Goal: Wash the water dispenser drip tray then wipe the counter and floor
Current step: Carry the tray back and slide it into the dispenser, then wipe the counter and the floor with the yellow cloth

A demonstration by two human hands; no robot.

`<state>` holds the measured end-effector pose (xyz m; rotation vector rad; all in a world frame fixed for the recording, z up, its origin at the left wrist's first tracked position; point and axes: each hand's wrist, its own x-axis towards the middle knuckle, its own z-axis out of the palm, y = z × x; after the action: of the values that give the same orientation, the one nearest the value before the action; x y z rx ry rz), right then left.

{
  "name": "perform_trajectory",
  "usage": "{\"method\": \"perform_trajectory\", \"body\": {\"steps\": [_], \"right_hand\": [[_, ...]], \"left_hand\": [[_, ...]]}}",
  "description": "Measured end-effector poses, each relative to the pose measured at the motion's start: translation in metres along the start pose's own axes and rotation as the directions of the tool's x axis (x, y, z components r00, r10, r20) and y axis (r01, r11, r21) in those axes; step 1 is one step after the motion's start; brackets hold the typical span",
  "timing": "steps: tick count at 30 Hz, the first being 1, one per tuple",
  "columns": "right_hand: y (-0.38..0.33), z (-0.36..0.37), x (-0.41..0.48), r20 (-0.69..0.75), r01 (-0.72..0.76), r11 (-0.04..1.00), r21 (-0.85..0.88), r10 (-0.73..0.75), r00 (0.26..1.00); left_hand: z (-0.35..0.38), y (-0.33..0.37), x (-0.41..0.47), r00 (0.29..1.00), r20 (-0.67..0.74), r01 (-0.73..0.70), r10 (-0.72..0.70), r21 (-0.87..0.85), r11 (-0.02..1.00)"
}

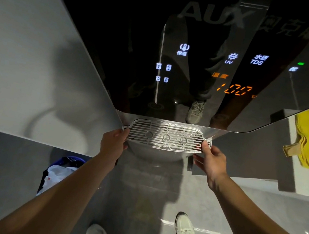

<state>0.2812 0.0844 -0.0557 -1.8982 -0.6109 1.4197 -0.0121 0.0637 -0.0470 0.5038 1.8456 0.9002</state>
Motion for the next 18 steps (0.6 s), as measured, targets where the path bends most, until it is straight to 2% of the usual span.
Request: {"method": "perform_trajectory", "body": {"steps": [2,5,10,13,18], "right_hand": [[-0.001,-0.001,-0.001,0.007,-0.010,1.000,-0.019,0.010,1.000],[-0.002,-0.003,-0.003,0.025,-0.029,0.999,-0.029,0.029,0.999],[-0.006,-0.005,-0.004,0.055,-0.038,0.999,-0.012,0.039,0.998],[-0.007,-0.008,-0.006,0.079,-0.040,0.998,-0.040,0.043,0.996],[-0.027,-0.017,-0.032,0.039,-0.032,0.996,-0.082,0.035,0.999]], "left_hand": [[-0.002,0.001,0.002,0.997,0.073,0.021,-0.024,0.050,0.999],[-0.005,0.010,-0.001,0.996,0.085,-0.018,0.007,0.132,0.991],[-0.006,0.013,-0.002,0.996,0.088,-0.011,-0.003,0.157,0.988],[-0.006,0.013,-0.001,0.999,0.042,0.003,-0.009,0.140,0.990],[-0.006,0.020,-0.022,0.998,0.013,-0.062,0.061,0.308,0.949]]}}
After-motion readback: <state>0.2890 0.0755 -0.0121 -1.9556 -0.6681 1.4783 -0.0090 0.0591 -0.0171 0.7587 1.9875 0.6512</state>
